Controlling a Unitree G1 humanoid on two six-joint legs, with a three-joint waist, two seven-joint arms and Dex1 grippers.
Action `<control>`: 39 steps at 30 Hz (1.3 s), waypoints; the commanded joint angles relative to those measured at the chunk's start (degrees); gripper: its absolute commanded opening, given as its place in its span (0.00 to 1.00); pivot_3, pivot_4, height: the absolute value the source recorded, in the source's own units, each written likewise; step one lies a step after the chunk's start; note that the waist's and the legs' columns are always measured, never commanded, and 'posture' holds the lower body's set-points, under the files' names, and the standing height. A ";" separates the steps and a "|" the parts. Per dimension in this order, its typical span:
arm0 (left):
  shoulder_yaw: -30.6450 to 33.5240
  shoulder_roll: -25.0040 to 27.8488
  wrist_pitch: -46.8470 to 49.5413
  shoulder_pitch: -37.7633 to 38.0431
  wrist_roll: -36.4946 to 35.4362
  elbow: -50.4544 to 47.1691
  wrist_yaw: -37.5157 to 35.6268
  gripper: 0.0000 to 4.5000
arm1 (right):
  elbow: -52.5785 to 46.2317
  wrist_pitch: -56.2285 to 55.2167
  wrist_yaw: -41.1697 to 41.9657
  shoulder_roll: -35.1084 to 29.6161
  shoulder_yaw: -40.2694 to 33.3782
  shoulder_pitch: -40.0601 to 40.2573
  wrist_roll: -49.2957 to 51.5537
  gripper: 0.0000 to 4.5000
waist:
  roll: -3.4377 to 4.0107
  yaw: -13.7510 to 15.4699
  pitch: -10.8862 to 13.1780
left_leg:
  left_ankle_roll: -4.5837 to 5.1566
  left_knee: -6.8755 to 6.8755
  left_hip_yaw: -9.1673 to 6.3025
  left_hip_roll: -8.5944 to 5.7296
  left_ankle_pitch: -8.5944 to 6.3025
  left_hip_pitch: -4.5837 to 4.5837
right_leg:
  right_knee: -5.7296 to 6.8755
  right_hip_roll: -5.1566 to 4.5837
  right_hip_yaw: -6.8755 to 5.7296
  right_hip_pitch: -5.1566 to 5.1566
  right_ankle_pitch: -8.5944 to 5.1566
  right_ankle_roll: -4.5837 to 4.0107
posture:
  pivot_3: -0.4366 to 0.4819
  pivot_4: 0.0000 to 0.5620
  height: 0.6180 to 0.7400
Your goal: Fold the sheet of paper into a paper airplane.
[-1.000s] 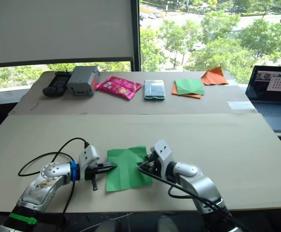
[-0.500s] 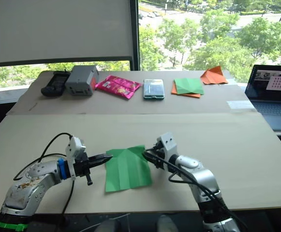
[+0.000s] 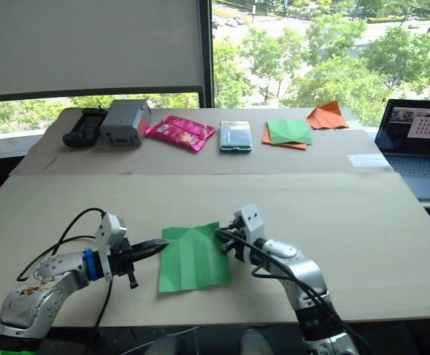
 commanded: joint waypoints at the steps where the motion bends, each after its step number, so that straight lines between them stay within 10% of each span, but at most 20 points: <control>1: 0.40 0.88 -0.69 -0.66 -0.11 -1.45 -0.20 0.00 | -2.33 0.02 0.27 0.31 -0.66 0.23 1.26 0.01 | 0.01 -0.02 0.01 | 0.00 0.00 0.00 0.00 0.00 0.00 | 0.00 0.00 0.00 -0.01 0.00 0.00 | 0.48 0.27 1.00; 15: -2.44 1.98 -0.05 -3.25 0.14 -0.06 -2.47 0.00 | -19.20 -19.16 -4.80 -6.85 9.87 9.90 -17.34 0.01 | 0.05 0.13 0.07 | -0.19 -0.01 0.01 0.00 -0.11 0.00 | -0.08 -0.03 0.00 -0.07 -0.01 -0.01 | 0.48 0.27 1.00; 39: -11.13 1.33 -3.33 -9.13 10.92 5.66 -2.26 0.00 | -14.60 -23.77 9.11 -17.09 24.18 0.15 -36.86 0.01 | -0.17 0.30 0.19 | -0.07 0.00 0.04 -0.01 -0.04 0.02 | -0.10 -0.05 -0.01 -0.02 -0.02 -0.02 | 0.48 0.27 1.00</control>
